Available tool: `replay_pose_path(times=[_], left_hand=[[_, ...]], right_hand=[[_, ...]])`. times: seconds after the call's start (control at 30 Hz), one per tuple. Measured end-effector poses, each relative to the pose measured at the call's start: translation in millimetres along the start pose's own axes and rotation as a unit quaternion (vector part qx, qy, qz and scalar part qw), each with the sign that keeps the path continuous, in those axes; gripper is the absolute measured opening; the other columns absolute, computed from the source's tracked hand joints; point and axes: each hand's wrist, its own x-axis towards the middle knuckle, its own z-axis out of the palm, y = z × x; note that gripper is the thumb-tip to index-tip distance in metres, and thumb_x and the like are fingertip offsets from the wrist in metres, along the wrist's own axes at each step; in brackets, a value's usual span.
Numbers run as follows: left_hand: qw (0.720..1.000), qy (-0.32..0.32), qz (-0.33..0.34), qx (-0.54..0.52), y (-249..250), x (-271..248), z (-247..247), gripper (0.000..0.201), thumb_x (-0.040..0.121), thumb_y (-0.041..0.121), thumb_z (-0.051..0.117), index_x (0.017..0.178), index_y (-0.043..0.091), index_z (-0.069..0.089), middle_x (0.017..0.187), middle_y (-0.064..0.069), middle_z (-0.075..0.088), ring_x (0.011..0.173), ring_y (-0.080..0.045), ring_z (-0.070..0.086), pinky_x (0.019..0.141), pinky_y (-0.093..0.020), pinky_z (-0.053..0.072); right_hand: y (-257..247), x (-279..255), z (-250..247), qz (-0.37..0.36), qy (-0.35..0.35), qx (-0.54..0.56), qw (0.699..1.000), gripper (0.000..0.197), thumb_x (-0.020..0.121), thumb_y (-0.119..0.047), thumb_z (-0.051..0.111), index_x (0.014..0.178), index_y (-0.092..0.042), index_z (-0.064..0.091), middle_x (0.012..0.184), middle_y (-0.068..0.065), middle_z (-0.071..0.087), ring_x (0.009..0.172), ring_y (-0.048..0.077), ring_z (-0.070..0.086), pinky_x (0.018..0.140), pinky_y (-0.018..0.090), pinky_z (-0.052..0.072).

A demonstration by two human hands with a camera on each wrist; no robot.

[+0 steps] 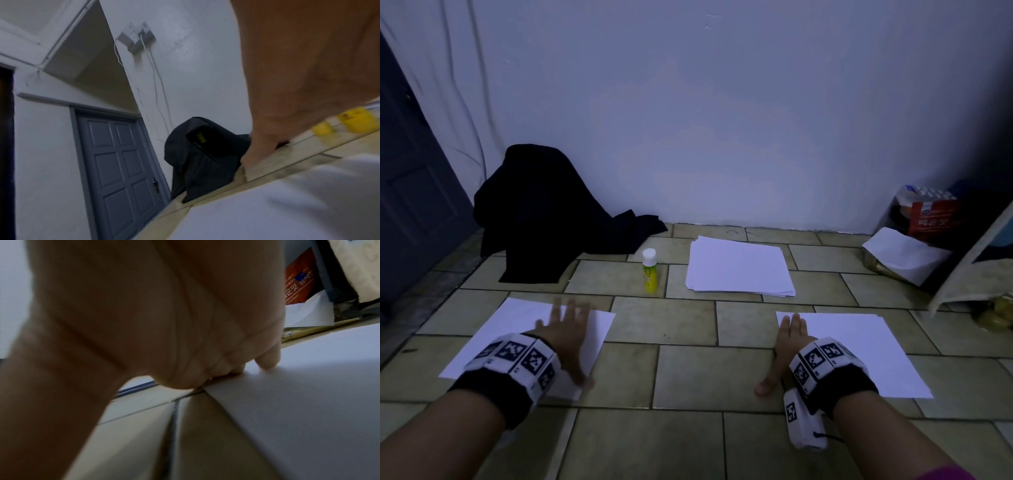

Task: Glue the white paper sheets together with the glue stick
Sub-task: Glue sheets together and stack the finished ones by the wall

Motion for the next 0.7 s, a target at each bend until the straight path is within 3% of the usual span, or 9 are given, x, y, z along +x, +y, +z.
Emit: replay_pose_path(times=[0.07, 0.13, 0.2, 0.23, 0.33, 0.4, 0.5, 0.6, 0.7], left_hand=[[1.000, -0.017, -0.024, -0.007, -9.9, -1.5, 5.8, 0.132, 0.068, 0.053, 0.079, 0.150, 0.000, -0.010, 0.159, -0.018, 0.002, 0.147, -0.037, 0.008, 0.117, -0.043, 0.026], [1.000, -0.003, -0.007, -0.020, -15.7, 1.5, 12.2, 0.108, 0.066, 0.045, 0.079, 0.145, -0.001, 0.023, 0.142, -0.010, 0.040, 0.130, -0.023, 0.045, 0.104, -0.031, 0.044], [0.999, 0.033, 0.006, 0.004, -18.3, 2.8, 13.2, 0.081, 0.063, 0.039, 0.075, 0.132, 0.004, 0.050, 0.123, -0.004, 0.059, 0.112, -0.015, 0.059, 0.096, -0.028, 0.050], [0.999, 0.042, 0.001, 0.013, -18.8, 3.1, 13.4, 0.077, 0.063, 0.039, 0.074, 0.130, 0.007, 0.052, 0.121, -0.003, 0.061, 0.111, -0.015, 0.059, 0.097, -0.029, 0.050], [0.999, 0.035, -0.020, 0.000, -22.8, 6.9, 14.2, 0.098, 0.066, 0.050, 0.079, 0.142, 0.010, 0.033, 0.138, -0.002, 0.048, 0.126, -0.017, 0.048, 0.106, -0.029, 0.041], [0.999, 0.046, -0.015, -0.008, -25.1, 7.1, 13.8, 0.099, 0.068, 0.054, 0.078, 0.144, 0.014, 0.028, 0.140, 0.000, 0.046, 0.128, -0.016, 0.047, 0.106, -0.029, 0.040], [0.998, 0.054, -0.008, -0.003, -26.0, 5.7, 14.2, 0.095, 0.071, 0.056, 0.075, 0.143, 0.016, 0.029, 0.139, 0.001, 0.047, 0.126, -0.017, 0.048, 0.104, -0.030, 0.041], [0.998, 0.065, 0.006, 0.004, -25.5, 5.3, 13.0, 0.077, 0.077, 0.055, 0.069, 0.138, 0.018, 0.037, 0.130, 0.001, 0.052, 0.118, -0.017, 0.053, 0.099, -0.031, 0.046], [0.997, 0.074, 0.006, -0.015, -26.5, 5.4, 12.7, 0.078, 0.086, 0.055, 0.061, 0.146, 0.017, 0.029, 0.140, -0.002, 0.047, 0.127, -0.019, 0.047, 0.103, -0.031, 0.041]], right_hand=[[-0.3, -0.7, 0.2, 0.000, 0.001, 0.001, 1.000, 0.153, 0.053, -0.066, 0.079, 0.144, 0.004, -0.022, 0.154, 0.021, -0.023, 0.145, 0.034, -0.017, 0.118, 0.044, 0.005], [0.0, -2.8, -0.5, -0.006, 0.001, 0.004, 1.000, 0.152, 0.055, -0.066, 0.078, 0.145, 0.004, -0.022, 0.154, 0.021, -0.023, 0.145, 0.034, -0.017, 0.118, 0.043, 0.005], [0.6, -4.6, -1.4, -0.012, 0.001, 0.007, 1.000, 0.151, 0.055, -0.066, 0.078, 0.145, 0.004, -0.022, 0.154, 0.021, -0.023, 0.145, 0.034, -0.016, 0.118, 0.043, 0.005], [0.7, -5.3, -1.7, -0.013, 0.002, 0.007, 1.000, 0.151, 0.056, -0.066, 0.078, 0.145, 0.004, -0.022, 0.154, 0.021, -0.023, 0.145, 0.034, -0.016, 0.118, 0.043, 0.005], [0.7, -5.7, -2.3, -0.014, -0.003, 0.005, 1.000, 0.150, 0.056, -0.066, 0.077, 0.145, 0.004, -0.022, 0.154, 0.021, -0.023, 0.145, 0.034, -0.017, 0.118, 0.043, 0.005], [0.6, -5.8, -2.5, -0.014, -0.007, 0.006, 1.000, 0.150, 0.057, -0.065, 0.077, 0.145, 0.004, -0.023, 0.154, 0.021, -0.024, 0.145, 0.034, -0.017, 0.118, 0.043, 0.005], [0.9, -5.9, -2.6, -0.014, -0.006, 0.006, 1.000, 0.150, 0.057, -0.065, 0.077, 0.145, 0.004, -0.022, 0.154, 0.021, -0.024, 0.145, 0.034, -0.017, 0.118, 0.044, 0.005], [1.4, -6.1, -2.6, -0.015, -0.007, 0.000, 1.000, 0.150, 0.057, -0.066, 0.077, 0.145, 0.004, -0.022, 0.154, 0.021, -0.023, 0.145, 0.034, -0.016, 0.118, 0.044, 0.006], [2.5, -5.0, -2.2, -0.016, -0.009, -0.003, 1.000, 0.151, 0.056, -0.067, 0.077, 0.145, 0.004, -0.022, 0.154, 0.022, -0.023, 0.145, 0.035, -0.016, 0.118, 0.045, 0.006]])
